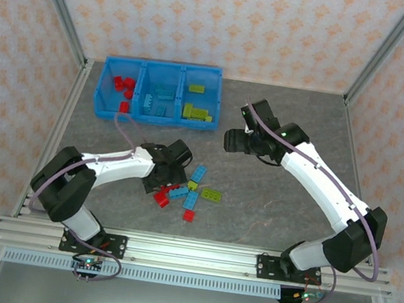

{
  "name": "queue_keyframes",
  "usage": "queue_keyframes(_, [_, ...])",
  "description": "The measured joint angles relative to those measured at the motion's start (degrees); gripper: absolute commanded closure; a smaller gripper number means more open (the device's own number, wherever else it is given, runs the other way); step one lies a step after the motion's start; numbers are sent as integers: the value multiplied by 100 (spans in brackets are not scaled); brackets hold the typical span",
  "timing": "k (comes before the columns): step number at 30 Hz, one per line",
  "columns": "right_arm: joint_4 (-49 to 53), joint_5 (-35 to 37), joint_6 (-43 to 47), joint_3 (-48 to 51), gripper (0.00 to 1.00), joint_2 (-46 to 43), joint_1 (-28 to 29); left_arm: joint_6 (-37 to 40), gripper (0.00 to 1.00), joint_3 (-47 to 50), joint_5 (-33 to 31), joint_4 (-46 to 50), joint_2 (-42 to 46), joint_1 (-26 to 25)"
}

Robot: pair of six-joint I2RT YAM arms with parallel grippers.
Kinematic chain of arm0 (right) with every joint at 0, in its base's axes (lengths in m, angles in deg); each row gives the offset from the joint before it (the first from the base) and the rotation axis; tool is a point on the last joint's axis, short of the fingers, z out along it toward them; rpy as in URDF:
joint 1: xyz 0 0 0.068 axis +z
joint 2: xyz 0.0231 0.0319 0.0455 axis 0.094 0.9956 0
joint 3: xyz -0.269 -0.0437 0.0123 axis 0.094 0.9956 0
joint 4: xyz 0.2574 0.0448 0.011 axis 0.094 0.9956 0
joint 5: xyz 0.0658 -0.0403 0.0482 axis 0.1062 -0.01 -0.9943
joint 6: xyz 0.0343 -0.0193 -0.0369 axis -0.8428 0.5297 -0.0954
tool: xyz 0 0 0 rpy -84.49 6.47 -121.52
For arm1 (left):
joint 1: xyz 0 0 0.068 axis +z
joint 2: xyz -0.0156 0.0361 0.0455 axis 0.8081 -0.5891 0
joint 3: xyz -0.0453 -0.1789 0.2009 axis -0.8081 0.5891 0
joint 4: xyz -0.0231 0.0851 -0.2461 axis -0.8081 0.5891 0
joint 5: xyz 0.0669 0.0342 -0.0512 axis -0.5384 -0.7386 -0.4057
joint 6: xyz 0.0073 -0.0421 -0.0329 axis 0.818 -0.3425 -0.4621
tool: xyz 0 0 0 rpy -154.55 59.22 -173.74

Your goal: Sort the legos into containers by color

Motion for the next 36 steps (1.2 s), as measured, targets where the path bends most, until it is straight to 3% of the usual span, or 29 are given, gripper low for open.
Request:
queue_keyframes(12, [262, -98, 184, -173, 19, 11, 0, -133, 53, -223, 127, -44, -435, 0])
queue_keyframes(18, [125, -1554, 437, 125, 19, -188, -11, -7, 57, -304, 133, -59, -313, 271])
queue_keyframes(22, [-11, -2380, 570, 310, 19, -256, -4, 313, 57, -868, 105, 127, 74, 892])
queue_keyframes(28, [-247, -2645, 579, 323, 19, -245, -4, 962, 56, -2140, -26, 358, 485, 2131])
queue_keyframes(31, [-271, -2627, 560, 323, 19, -203, -4, 1370, 56, -2999, -66, 625, 221, 2806])
queue_keyframes(36, [-267, -2487, 557, 323, 19, -166, -4, 1921, 56, -4621, -83, 903, -953, 3681])
